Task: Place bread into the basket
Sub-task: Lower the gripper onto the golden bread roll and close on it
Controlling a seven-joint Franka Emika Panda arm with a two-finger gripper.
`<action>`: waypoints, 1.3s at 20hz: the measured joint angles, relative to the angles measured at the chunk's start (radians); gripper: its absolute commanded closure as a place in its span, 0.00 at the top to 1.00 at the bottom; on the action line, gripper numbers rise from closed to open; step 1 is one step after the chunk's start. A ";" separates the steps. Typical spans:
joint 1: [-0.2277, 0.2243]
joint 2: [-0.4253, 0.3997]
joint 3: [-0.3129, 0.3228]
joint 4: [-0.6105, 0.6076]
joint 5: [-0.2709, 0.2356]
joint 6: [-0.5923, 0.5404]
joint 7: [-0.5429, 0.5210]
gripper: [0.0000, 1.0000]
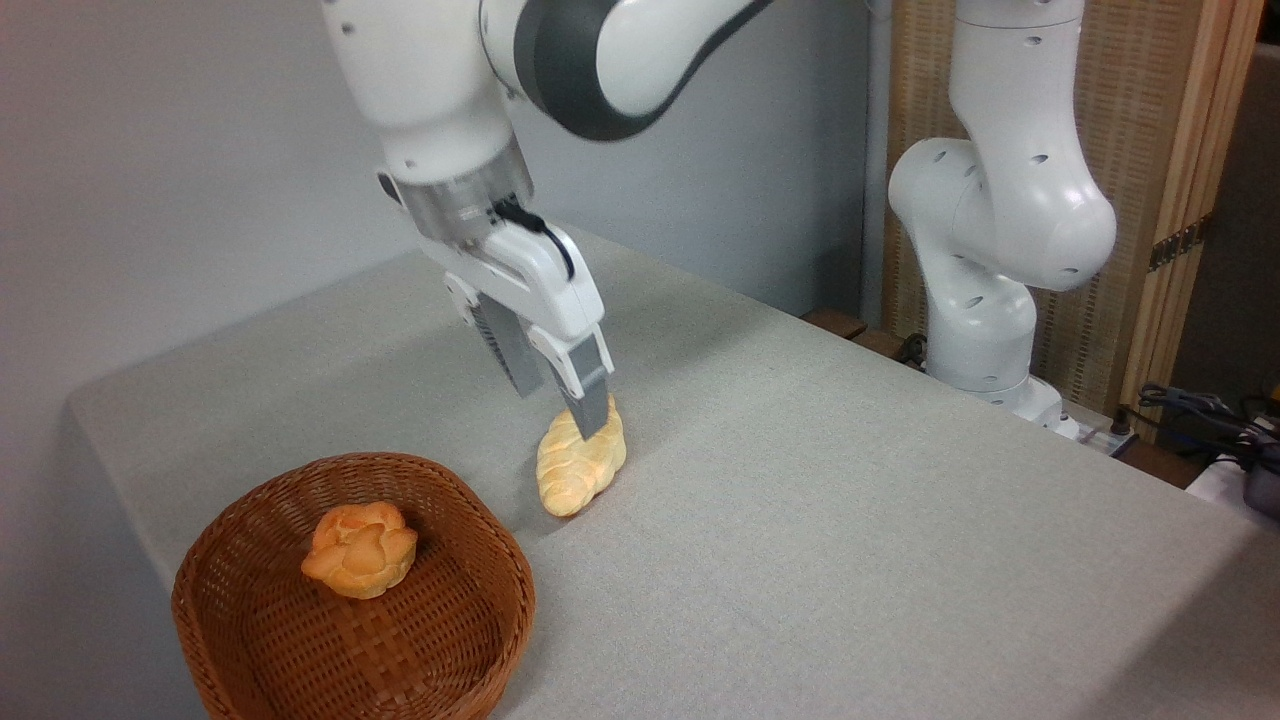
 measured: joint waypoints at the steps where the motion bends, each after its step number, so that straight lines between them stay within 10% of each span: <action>1: -0.003 0.001 0.000 -0.021 -0.001 0.001 -0.018 1.00; 12: -0.071 0.078 -0.005 -0.110 -0.108 0.163 -0.303 1.00; 16: -0.091 0.095 -0.005 -0.110 -0.050 0.162 -0.307 1.00; 21: -0.108 0.090 -0.006 -0.110 0.151 0.052 -0.282 1.00; 26: -0.108 0.079 -0.006 -0.110 0.170 0.016 -0.248 0.93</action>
